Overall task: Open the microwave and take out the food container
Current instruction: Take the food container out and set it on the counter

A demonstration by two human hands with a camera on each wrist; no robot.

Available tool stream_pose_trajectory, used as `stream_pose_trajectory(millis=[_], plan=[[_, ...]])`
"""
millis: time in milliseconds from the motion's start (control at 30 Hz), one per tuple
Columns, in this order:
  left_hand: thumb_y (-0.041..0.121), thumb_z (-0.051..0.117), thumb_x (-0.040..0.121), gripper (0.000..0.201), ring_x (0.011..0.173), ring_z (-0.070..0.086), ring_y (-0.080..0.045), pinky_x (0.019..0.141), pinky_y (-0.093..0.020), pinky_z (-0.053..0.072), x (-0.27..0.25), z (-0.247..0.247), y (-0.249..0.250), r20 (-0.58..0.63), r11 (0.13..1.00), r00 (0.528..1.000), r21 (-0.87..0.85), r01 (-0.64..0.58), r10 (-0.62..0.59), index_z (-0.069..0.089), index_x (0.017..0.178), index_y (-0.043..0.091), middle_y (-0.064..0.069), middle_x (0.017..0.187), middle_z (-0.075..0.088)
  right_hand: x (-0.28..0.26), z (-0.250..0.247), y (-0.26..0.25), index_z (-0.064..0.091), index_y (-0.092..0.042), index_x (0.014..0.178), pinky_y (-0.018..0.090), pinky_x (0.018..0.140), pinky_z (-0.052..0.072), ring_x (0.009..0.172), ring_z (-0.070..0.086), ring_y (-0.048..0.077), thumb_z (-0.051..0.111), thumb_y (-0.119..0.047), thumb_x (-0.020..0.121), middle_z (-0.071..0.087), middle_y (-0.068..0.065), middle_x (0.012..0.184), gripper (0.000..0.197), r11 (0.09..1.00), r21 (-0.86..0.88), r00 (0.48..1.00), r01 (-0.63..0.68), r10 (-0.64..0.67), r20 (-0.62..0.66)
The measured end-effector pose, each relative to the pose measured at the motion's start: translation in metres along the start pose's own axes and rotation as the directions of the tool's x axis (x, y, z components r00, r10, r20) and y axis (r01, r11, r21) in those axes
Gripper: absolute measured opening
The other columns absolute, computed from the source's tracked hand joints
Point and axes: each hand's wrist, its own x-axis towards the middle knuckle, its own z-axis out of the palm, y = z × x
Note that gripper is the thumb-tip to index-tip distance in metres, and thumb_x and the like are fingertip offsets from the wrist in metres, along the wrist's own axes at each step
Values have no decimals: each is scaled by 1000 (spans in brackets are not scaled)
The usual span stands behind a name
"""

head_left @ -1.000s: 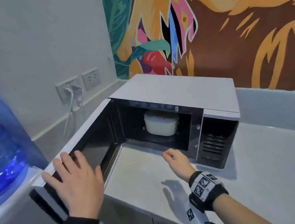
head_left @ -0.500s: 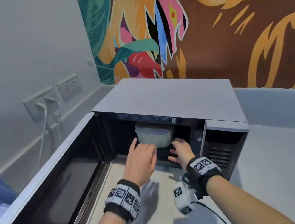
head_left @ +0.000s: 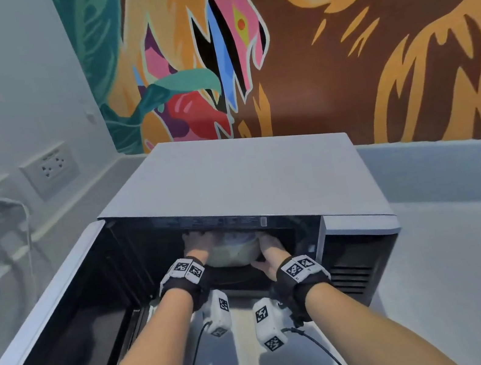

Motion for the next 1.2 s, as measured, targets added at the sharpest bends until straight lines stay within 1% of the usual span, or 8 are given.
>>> stream_pose_trajectory(millis=[167, 400, 500, 600, 766, 866, 1066, 1200], plan=[[10, 40, 92, 44, 133, 35, -41, 108, -34, 30, -13, -3, 3, -119, 980, 993, -195, -40, 17, 44, 133, -7, -29, 148, 34, -14, 4, 1, 44, -10, 137, 39, 97, 44, 131, 40, 26, 51, -25, 92, 41, 8, 147, 48, 990, 142, 997, -6, -4, 76], [35, 36, 95, 64, 131, 36, -42, 110, -44, 29, -111, 4, -10, -256, 936, 966, -334, -115, 27, 14, 148, 7, -22, 151, 21, -90, -27, 19, 39, -20, 133, 38, 108, 38, 102, 52, 11, 43, -29, 96, 55, -5, 112, 38, 995, 24, 971, 96, -99, 216], [31, 35, 97, 63, 133, 35, -39, 111, -44, 28, -169, 26, -20, -255, 915, 965, -372, -156, 61, 6, 151, 18, -17, 154, 15, -123, -63, 40, 36, -32, 136, 36, 101, 45, 111, 54, 12, 43, -31, 96, 55, -7, 127, 40, 991, -19, 958, 131, -121, 258], [28, 35, 96, 63, 130, 38, -38, 109, -45, 32, -227, 63, -30, -177, 919, 979, -360, -158, 99, 3, 150, 22, -14, 153, 15, -154, -115, 68, 35, -34, 139, 25, 77, 48, 109, 54, 8, 43, -30, 96, 53, -6, 132, 44, 996, -8, 963, 90, -85, 255], [26, 37, 95, 66, 115, 47, -23, 105, -37, 36, -303, 143, -13, 89, 893, 960, -399, -209, 264, 1, 150, 25, -4, 152, 13, -194, -230, 104, 38, -25, 136, 29, 78, 47, 97, 51, 0, 39, -29, 98, 52, -3, 130, 39, 992, 52, 992, 116, -118, 34], [16, 42, 90, 61, 93, 43, -8, 100, -33, 39, -335, 193, 19, 226, 867, 885, -398, -298, 408, 16, 145, 23, -12, 145, 23, -209, -301, 107, 37, -22, 136, 40, 88, 44, 104, 50, 15, 37, -32, 99, 48, 1, 124, 39, 983, 66, 971, 173, -159, -177], [15, 43, 95, 76, 138, 31, -27, 113, -29, 28, -379, 274, 86, 506, 869, 714, -373, -325, 484, -7, 151, 15, -14, 153, 13, -225, -425, 84, 37, -16, 136, 49, 88, 46, 117, 40, 30, 42, -29, 96, 41, 9, 136, 42, 979, 24, 867, 203, -169, -468], [17, 42, 96, 75, 130, 39, -27, 89, -12, 33, -393, 305, 108, 582, 870, 648, -353, -344, 492, -9, 150, 12, -17, 150, 17, -228, -472, 69, 37, -8, 137, 52, 88, 50, 123, 40, 36, 49, -18, 91, 40, 14, 140, 49, 988, -50, 825, 149, -152, -544]])
